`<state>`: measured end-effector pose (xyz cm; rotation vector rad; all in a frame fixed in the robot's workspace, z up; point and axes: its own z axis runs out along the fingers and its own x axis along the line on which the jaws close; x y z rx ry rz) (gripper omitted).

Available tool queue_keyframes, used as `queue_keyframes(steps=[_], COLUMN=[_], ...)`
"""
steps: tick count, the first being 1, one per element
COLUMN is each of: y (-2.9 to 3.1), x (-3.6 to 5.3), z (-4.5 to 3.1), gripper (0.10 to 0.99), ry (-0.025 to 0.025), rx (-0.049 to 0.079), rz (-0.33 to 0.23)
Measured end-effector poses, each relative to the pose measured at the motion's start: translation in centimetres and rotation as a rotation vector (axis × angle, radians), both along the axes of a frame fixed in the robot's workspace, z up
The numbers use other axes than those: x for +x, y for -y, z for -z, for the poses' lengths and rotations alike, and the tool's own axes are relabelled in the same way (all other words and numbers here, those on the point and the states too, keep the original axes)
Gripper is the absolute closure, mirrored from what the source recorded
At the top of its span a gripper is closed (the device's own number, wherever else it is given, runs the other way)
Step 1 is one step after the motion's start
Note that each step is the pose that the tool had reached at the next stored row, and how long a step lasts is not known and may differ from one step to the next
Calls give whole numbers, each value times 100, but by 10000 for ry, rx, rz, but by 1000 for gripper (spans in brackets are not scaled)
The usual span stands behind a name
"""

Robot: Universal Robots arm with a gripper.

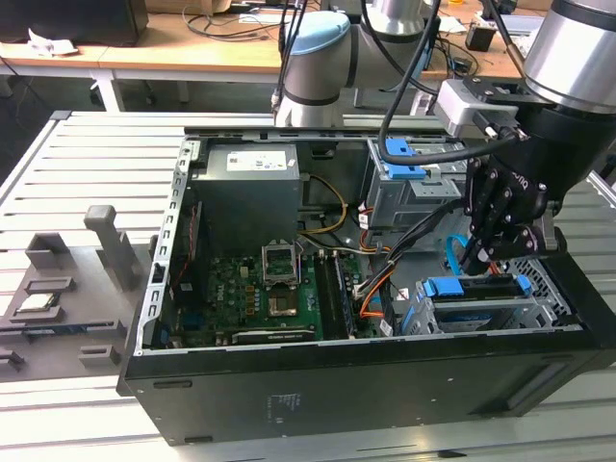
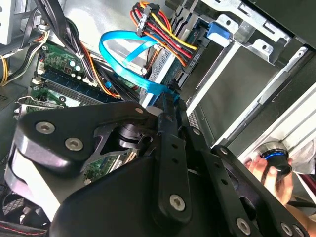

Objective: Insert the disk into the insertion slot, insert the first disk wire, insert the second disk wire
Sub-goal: 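Insert the second disk wire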

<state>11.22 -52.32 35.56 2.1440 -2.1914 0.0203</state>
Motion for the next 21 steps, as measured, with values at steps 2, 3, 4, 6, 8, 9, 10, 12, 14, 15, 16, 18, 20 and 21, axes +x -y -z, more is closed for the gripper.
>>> queue_keyframes(steps=[2,3,4,6,8,9,10,12,14,15,16,18,20,21], y=[0,0,0,0,0,0,0,0,0,0,1,15,26,32], x=[0,0,0,0,0,0,0,0,0,0,0,18,74,95], z=[0,0,0,0,0,0,0,0,0,0,0,4,17,25], gripper=[918,859,796,733,733,816,816,937,980,980,980,980,980,980], ry=[0,0,0,0,0,0,0,0,0,0,0,0,0,0], rx=[0,1,1,2,3,3,3,4,4,5,5,6,5,5], rz=[0,0,0,0,0,0,0,0,0,0,0,29,50,63])
